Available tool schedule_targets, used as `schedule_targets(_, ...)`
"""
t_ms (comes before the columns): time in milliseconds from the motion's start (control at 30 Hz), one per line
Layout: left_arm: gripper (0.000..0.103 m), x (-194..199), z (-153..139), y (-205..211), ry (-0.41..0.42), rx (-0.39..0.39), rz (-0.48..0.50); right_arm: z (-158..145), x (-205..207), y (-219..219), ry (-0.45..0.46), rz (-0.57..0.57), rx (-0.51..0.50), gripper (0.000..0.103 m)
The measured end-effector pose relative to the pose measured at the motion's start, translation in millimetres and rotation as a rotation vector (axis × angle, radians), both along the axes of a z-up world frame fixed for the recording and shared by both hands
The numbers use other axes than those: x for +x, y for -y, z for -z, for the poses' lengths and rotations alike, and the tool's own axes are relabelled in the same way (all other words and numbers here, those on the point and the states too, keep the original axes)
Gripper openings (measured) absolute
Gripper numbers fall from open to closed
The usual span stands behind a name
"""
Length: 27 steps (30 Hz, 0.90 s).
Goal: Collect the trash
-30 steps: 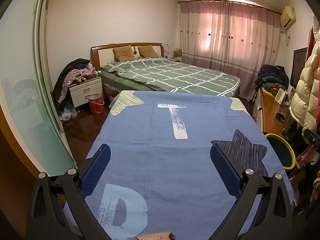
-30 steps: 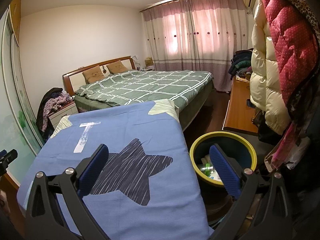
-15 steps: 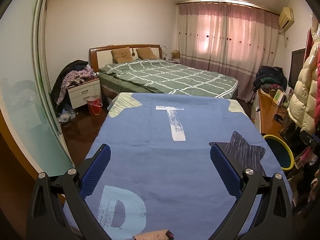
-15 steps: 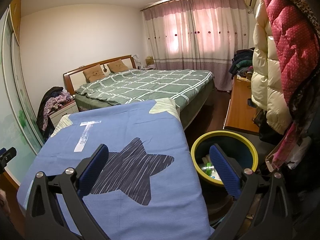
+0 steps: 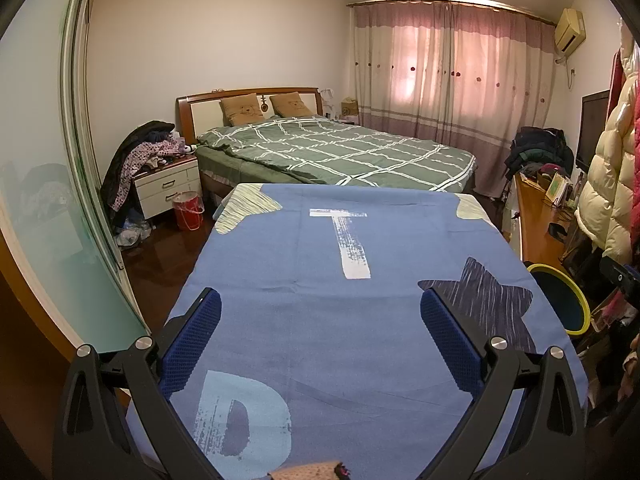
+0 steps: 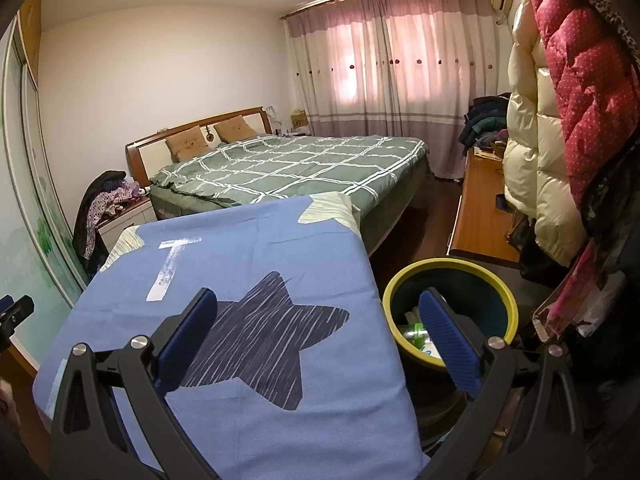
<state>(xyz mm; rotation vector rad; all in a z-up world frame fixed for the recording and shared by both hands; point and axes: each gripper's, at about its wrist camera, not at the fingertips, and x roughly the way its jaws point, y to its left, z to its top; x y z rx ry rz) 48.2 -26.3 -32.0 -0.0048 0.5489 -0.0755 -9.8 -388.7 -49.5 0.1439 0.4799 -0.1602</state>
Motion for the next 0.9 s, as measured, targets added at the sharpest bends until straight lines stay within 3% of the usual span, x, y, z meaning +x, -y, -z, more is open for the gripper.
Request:
schedule_targets(600,0.098,16,10,1,-0.028,-0.015,0.020,3,6,-1,-0.011,-0.006,0.001,0.096)
schedule_targets(767,0.098,53,21,-3,-0.068,-0.001,-0.004,5,41,-1,-0.020,-0.027,-0.005,0.096)
schedule_targets(900,0.098,114,45,-11,-0.119,0.015,-0.048,19,94,-4,-0.055,-0.052,-0.009,0.096)
